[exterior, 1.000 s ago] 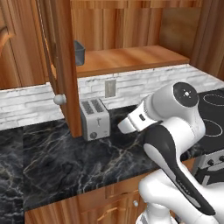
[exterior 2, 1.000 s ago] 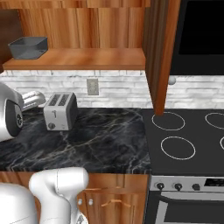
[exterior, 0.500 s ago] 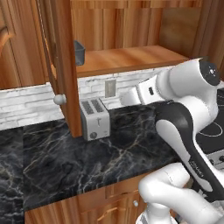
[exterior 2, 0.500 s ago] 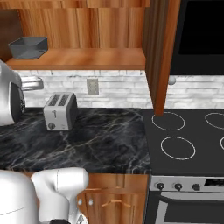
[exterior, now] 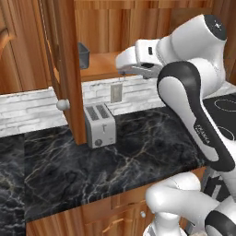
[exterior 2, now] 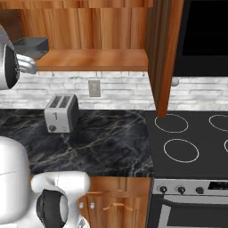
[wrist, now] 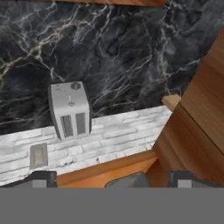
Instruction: Retrieve the tupperware and aluminum foil from the cabinet and place them on the dining counter near the plate with cucumber and onion to prepare for storing leftovers.
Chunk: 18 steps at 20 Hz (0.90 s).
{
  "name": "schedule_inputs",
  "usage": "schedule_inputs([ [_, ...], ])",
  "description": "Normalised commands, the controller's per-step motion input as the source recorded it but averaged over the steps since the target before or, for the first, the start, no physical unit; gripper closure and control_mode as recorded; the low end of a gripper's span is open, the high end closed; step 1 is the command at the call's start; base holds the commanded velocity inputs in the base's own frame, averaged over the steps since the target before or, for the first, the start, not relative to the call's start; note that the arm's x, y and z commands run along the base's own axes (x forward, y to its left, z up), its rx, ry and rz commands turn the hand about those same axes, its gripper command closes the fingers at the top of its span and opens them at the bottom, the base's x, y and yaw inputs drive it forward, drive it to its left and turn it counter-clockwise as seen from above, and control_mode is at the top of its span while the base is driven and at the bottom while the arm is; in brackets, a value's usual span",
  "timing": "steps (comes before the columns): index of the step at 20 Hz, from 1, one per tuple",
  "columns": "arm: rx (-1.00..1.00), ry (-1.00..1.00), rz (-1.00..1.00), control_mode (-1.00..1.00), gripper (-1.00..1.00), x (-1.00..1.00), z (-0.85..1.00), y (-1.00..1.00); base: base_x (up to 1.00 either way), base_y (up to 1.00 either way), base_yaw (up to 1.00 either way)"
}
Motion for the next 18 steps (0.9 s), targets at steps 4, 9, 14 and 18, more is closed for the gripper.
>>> schedule_inputs([
  [4,0.27,0.37,-0.20,-1.00,-1.00,0.97,0.10,0.05,0.00,0.00,0.00],
  [9,0.17,0.22,-0.20,-1.00,-1.00,0.91,-0.03,0.19,0.00,0.00,0.00],
  [14,0.09,0.02,-0.15,-1.00,-1.00,0.67,-0.16,0.48,0.00,0.00,0.00],
  [18,0.08,-0.01,-0.05,-1.00,-1.00,0.97,-0.38,0.59,0.00,0.00,0.00],
])
